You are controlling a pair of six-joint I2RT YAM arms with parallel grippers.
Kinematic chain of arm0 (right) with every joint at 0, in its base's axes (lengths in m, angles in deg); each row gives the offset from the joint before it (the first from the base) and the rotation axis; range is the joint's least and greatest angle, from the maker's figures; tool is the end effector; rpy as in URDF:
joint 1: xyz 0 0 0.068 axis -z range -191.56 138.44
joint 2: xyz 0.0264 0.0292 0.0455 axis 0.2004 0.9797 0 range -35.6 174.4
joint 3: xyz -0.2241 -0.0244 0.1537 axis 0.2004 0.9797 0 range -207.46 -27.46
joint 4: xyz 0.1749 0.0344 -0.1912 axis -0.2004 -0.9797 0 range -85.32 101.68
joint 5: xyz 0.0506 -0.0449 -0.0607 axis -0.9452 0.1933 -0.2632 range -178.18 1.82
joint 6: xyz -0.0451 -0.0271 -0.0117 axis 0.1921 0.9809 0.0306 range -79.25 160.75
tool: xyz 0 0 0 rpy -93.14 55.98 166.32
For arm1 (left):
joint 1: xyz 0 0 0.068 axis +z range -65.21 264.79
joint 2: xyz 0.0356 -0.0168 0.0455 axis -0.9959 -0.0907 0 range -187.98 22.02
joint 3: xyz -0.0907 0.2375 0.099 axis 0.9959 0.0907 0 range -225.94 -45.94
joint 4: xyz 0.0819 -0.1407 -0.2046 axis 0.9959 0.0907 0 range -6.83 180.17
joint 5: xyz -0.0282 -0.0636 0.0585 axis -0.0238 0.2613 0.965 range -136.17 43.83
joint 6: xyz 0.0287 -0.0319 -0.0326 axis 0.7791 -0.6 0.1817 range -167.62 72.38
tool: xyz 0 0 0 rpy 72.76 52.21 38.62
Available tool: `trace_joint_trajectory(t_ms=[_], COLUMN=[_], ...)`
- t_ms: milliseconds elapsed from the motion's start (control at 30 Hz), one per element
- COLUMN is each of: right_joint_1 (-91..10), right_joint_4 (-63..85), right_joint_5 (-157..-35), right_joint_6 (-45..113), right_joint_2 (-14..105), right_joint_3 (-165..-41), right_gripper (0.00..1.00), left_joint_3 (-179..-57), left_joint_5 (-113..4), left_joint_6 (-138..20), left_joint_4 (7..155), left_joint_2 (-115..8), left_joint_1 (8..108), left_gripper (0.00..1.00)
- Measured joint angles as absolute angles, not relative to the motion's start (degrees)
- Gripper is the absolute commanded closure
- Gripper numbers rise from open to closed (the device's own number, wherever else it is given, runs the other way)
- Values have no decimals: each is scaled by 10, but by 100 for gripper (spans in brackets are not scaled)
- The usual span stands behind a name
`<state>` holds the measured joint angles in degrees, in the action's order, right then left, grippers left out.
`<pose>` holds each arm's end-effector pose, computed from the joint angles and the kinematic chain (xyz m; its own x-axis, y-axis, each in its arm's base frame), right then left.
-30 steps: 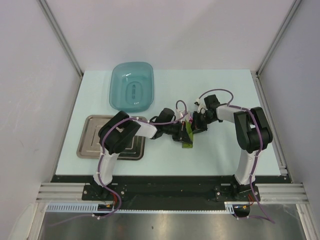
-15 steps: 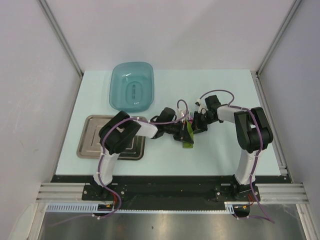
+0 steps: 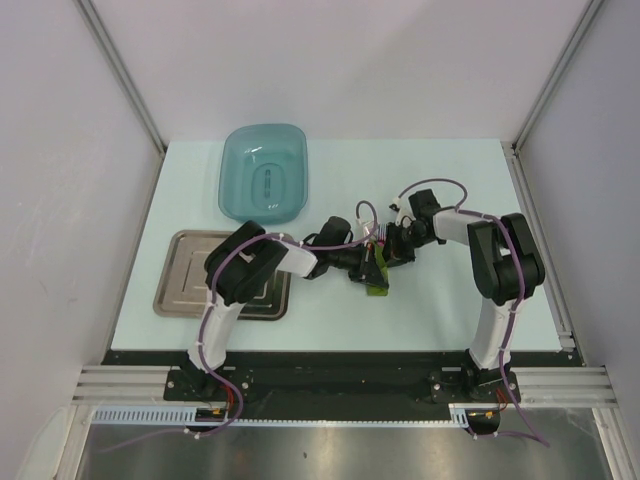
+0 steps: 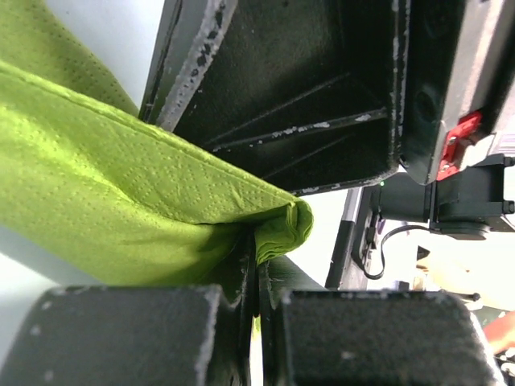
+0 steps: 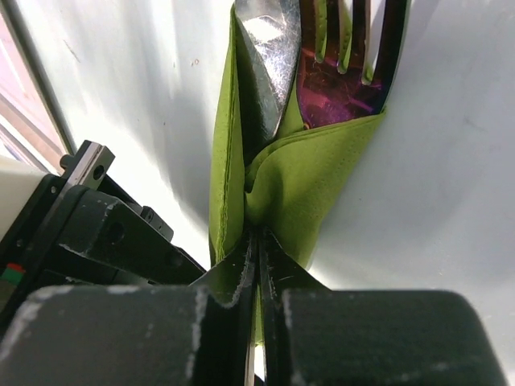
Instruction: Place the utensils on the paper napkin and roll it up
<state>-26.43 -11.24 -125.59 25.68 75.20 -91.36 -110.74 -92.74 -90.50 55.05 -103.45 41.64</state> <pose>0.3427 0.1133 0.1264 -0.9817 -0.0470 -0.1848 -0.1565 0.7520 0.6403 0.2950 -0.3119 0.0913 -0.9114 0.2133 -0.3518 0.4047 0.3111 -0.8599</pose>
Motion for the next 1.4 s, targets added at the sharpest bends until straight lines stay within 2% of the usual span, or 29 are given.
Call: trace_joint_trajectory(t_ms=[133, 300, 433, 467, 633, 800, 1000, 1100, 1233, 1367, 1400], right_joint_1=[-267, -259, -235, -228, -204, -205, -212, -215, -216, -216, -216], right_joint_4=[-162, -231, -265, -271, -286, -282, -268, -266, -259, -259, -259], right_joint_5=[-1237, -1205, -1198, -1199, -1205, -1223, -1229, -1232, -1242, -1253, -1253], right_joint_6=[275, 313, 330, 333, 330, 317, 313, 316, 328, 341, 345], right_joint_2=[757, 756, 740, 736, 730, 732, 757, 773, 774, 774, 774], right_joint_3=[-943, -991, -1007, -1008, -1008, -1008, -1008, -1006, -996, -976, -973], right_gripper=[92, 82, 62, 53, 41, 39, 39, 44, 67, 82, 92], left_joint_3=[-1107, -1107, -1107, -1107, -1113, -1117, -1117, -1117, -1118, -1117, -1117], left_joint_5=[-933, -944, -946, -947, -966, -979, -985, -985, -985, -985, -985], left_joint_6=[-920, -942, -946, -947, -953, -953, -952, -952, -952, -952, -952], left_joint_4=[532, 509, 506, 506, 503, 500, 500, 500, 500, 500, 500], left_joint_2=[-1043, -1055, -1058, -1058, -1058, -1057, -1055, -1055, -1055, -1055, -1055], left_joint_1=[417, 419, 421, 421, 420, 419, 419, 419, 419, 419, 419], left_gripper=[97, 93, 80, 73, 54, 48, 47, 47, 47, 48, 48])
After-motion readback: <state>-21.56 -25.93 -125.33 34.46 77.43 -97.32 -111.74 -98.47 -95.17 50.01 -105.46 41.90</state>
